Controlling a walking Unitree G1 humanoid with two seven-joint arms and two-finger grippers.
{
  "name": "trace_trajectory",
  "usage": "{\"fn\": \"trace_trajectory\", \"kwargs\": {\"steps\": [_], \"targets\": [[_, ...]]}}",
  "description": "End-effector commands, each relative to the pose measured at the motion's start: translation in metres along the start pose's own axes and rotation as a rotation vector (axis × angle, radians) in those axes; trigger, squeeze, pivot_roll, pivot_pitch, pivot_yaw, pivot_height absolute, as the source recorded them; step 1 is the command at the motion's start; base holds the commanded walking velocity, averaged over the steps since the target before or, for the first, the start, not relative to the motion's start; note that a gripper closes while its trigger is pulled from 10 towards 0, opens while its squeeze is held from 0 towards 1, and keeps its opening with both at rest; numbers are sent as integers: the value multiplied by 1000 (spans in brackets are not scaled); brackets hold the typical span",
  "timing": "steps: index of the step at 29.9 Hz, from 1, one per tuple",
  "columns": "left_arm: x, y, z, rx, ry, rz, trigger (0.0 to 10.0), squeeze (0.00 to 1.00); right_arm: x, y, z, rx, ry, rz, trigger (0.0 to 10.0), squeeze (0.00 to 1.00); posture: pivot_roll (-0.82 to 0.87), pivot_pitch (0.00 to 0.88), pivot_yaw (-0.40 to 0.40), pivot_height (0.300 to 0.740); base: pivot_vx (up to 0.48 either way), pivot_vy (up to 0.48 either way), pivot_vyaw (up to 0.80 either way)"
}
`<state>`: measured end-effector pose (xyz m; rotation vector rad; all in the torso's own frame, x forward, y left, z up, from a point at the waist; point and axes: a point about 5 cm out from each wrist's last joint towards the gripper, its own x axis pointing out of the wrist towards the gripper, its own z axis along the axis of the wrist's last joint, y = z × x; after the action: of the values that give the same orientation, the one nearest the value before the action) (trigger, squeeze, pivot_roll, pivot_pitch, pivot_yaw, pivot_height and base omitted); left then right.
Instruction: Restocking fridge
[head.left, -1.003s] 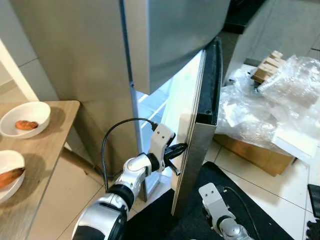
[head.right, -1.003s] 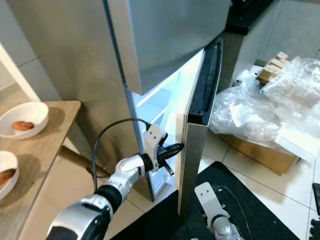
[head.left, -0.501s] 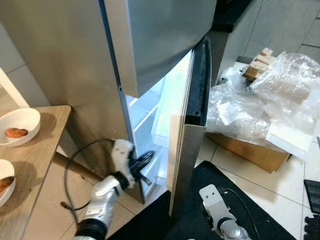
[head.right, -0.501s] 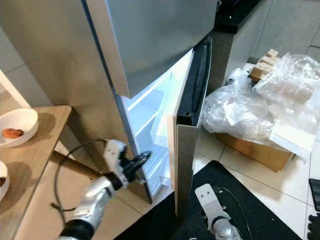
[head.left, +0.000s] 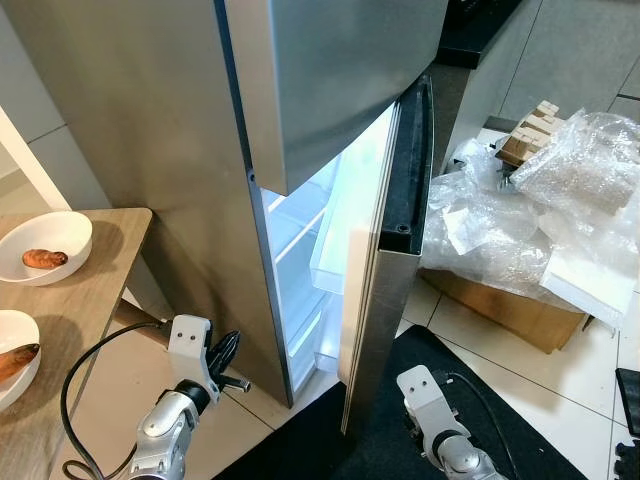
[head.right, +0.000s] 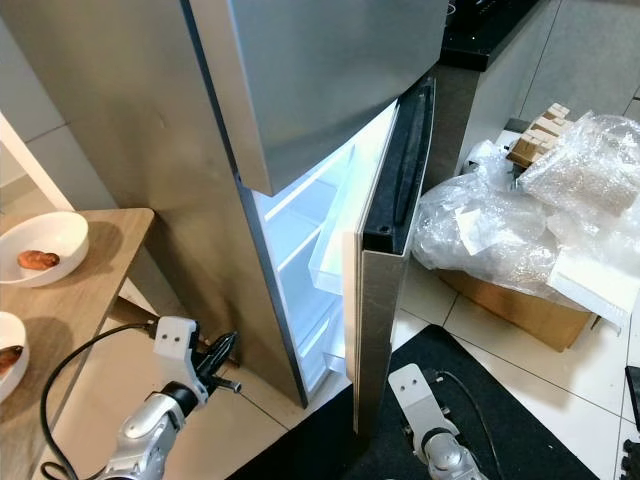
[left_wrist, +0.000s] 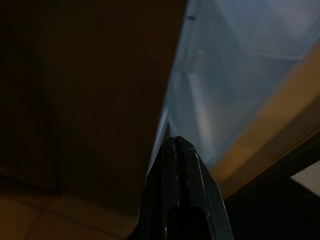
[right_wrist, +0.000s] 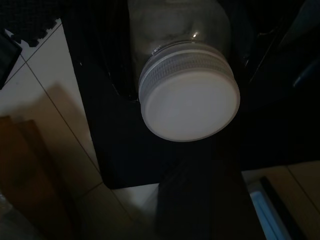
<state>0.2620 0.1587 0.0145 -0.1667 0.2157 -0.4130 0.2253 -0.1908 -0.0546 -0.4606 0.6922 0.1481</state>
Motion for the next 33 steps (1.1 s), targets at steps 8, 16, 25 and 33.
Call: {"fn": "trace_trajectory", "kwargs": {"steps": [8,16,25,33], "targets": [[31,-41,9,15,-4,-213,10000,0,-8,-16,-25,108,79,-94,10000,0,-129,85,32,740,0,0,0],[55,-55,30,70,-25,-282,10000,0,-15,-34,-39,191,106,-188,10000,0,-147,83,57,740,0,0,0],[75,-62,39,164,19,-234,10000,0,-16,-35,-41,197,100,-196,10000,0,-172,97,68,740,0,0,0],[80,-60,49,166,0,-239,10000,0,-18,-34,-43,193,88,-196,10000,0,-193,132,79,740,0,0,0]]}}
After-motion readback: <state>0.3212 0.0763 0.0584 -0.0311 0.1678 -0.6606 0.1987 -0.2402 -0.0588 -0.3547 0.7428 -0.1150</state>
